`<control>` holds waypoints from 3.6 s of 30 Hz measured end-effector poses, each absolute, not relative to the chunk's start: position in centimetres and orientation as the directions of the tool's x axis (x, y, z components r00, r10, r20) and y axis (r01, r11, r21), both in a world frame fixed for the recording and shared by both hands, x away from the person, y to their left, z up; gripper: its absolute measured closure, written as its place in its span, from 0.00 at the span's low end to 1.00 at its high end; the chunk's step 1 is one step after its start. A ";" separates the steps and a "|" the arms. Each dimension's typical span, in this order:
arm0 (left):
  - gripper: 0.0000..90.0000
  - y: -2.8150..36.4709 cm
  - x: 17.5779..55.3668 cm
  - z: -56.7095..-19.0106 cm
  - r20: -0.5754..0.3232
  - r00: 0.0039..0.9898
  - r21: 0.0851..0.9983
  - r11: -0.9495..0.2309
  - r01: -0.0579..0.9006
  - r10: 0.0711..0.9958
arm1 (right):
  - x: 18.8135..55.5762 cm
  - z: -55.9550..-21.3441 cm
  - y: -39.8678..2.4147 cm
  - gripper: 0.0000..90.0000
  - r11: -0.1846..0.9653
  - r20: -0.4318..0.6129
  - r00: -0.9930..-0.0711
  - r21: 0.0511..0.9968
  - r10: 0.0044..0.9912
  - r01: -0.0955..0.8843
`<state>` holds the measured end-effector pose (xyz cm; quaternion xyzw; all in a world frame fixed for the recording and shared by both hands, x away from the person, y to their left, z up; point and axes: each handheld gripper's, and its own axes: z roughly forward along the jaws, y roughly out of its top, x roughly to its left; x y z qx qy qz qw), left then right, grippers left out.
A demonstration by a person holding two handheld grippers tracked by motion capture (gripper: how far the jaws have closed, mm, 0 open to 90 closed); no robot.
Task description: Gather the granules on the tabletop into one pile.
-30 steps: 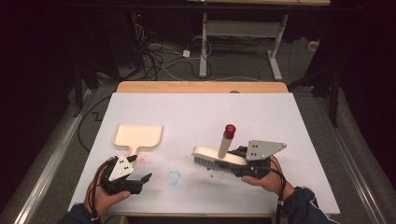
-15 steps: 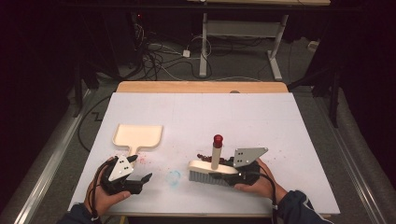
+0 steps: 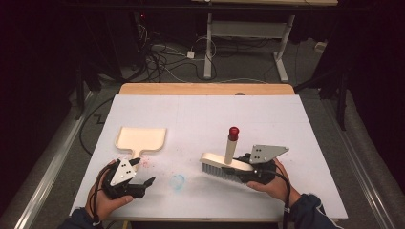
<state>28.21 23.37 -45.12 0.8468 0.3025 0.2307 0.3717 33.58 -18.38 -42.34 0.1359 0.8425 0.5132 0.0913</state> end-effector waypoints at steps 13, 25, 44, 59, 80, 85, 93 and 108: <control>0.22 23.4 28.0 -44.9 0.173 0.715 0.775 -0.542 0.326 0.677 | 30.5 -39.5 -24.1 0.74 0.454 0.050 -0.898 0.850 0.437 0.268; 0.22 23.1 28.3 -45.0 0.182 0.726 0.765 -0.560 0.319 0.663 | 30.4 -40.0 -29.2 0.74 0.474 0.148 -0.804 0.741 0.576 0.476; 0.22 22.0 28.6 -45.8 0.140 0.769 0.732 -0.588 0.344 0.624 | 39.3 -41.2 -31.5 0.56 0.558 0.146 -0.765 0.601 0.627 0.572; 0.22 21.8 28.7 -46.0 0.132 0.783 0.721 -0.601 0.345 0.608 | 43.8 -43.3 -32.9 0.71 0.468 -0.059 -0.551 0.607 0.833 0.642; 0.22 21.9 28.6 -45.9 0.145 0.776 0.725 -0.600 0.338 0.613 | 43.1 -43.3 -32.0 0.56 0.393 -0.109 -0.467 0.722 0.877 0.570; 0.22 22.0 28.6 -45.8 0.154 0.770 0.726 -0.599 0.336 0.619 | 41.3 -41.7 -31.1 0.47 0.361 -0.105 -0.486 0.805 0.867 0.470; 0.22 22.0 28.5 -45.6 0.164 0.763 0.732 -0.596 0.331 0.625 | 38.4 -40.3 -28.9 0.36 0.338 -0.116 -0.515 0.869 0.849 0.362; 0.22 21.9 28.5 -45.6 0.178 0.762 0.730 -0.603 0.323 0.623 | 34.0 -40.1 -26.3 0.28 0.349 -0.168 -0.548 0.905 0.819 0.244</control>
